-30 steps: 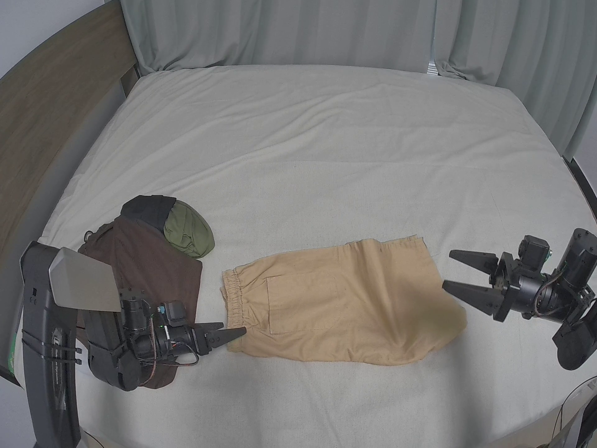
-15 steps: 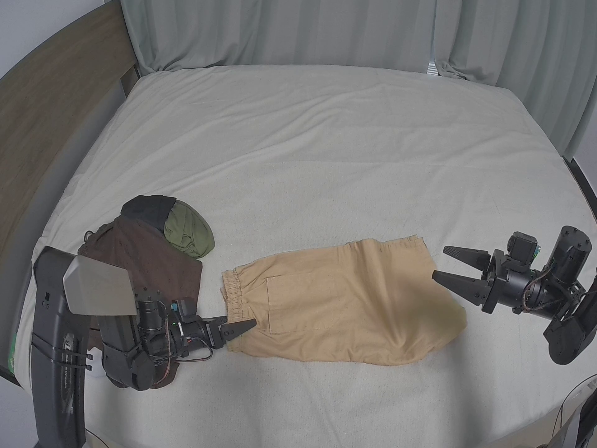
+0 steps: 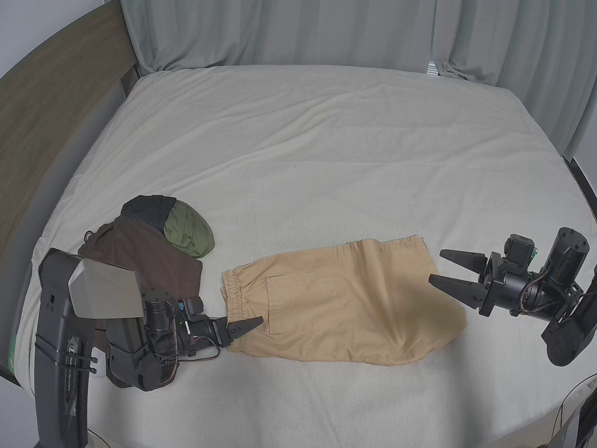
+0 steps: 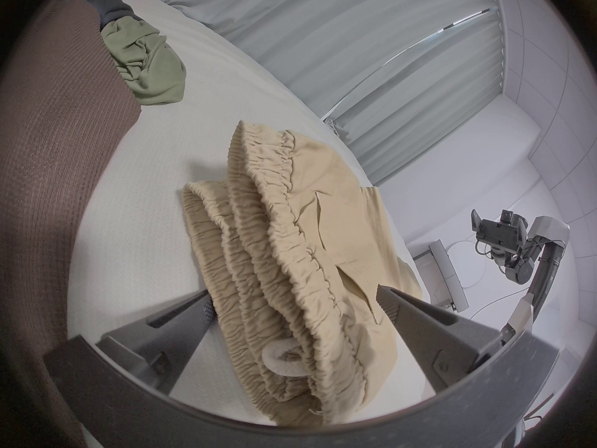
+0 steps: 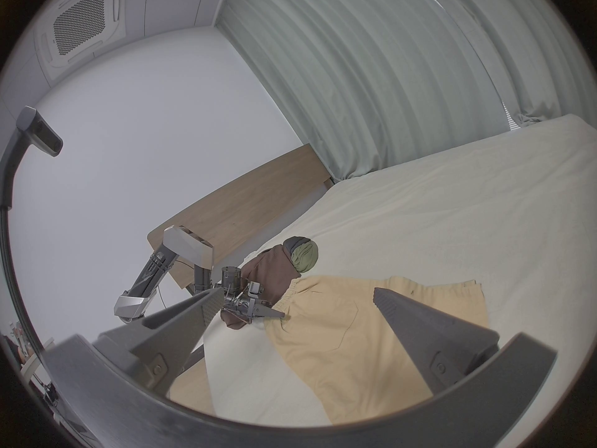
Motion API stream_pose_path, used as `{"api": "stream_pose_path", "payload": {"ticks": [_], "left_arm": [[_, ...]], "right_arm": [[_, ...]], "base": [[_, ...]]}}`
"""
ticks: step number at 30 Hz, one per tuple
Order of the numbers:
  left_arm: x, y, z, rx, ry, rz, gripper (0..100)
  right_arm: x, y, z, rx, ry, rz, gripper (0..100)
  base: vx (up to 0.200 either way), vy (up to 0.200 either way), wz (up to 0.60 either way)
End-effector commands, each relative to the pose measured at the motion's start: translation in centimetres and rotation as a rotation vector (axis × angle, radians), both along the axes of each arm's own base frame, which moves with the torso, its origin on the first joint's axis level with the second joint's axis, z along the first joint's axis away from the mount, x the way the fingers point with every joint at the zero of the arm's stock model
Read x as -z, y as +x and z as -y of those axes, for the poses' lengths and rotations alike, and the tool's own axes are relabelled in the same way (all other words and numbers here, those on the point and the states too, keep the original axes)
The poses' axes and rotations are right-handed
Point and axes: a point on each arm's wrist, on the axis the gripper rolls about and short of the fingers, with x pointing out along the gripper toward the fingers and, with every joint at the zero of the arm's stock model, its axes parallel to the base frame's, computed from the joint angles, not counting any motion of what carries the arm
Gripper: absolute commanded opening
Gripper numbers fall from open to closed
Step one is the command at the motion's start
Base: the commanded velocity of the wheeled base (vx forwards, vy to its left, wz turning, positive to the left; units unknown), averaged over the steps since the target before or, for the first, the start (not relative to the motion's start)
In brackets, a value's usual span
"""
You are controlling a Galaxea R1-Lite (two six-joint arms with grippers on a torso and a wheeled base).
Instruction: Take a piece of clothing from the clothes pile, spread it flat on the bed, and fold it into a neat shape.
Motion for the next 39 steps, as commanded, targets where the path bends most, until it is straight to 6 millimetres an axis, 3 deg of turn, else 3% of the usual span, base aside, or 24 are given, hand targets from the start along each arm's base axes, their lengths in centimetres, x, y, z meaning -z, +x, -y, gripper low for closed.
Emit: {"api": "stream_pose_path", "payload": {"ticks": [1, 3, 4, 17, 32, 39], "left_arm": [[0.3, 0.1, 0.3, -0.004, 0.004, -0.001, 100], [0.3, 0.2, 0.4, -0.013, 0.008, 0.005, 100], [0.4, 0.2, 0.5, -0.017, 0.011, 0.006, 0], [0.1, 0.6, -0.3, -0.036, 0.006, 0.017, 0], [-4.1, -0.4, -2.3, -0.069, 0.005, 0.091, 0], [-4.2, -0.8, -3.1, -0.075, 0.006, 0.079, 0]], "right_arm": [[0.1, 0.1, 0.0, -0.002, -0.001, -0.005, 100], [0.2, 0.0, -0.2, -0.009, -0.001, -0.006, 100], [0.2, 0.0, -0.2, -0.009, -0.001, -0.006, 100], [0.9, 0.3, -0.2, -0.008, -0.01, -0.03, 100], [2.3, 0.9, -0.1, 0.003, -0.019, -0.077, 100], [2.4, 0.9, -0.1, 0.003, -0.019, -0.08, 100]], "base": [[0.0, 0.0, 0.0], [0.0, 0.0, 0.0], [0.0, 0.0, 0.0], [0.0, 0.0, 0.0], [0.0, 0.0, 0.0], [0.0, 0.0, 0.0]]}}
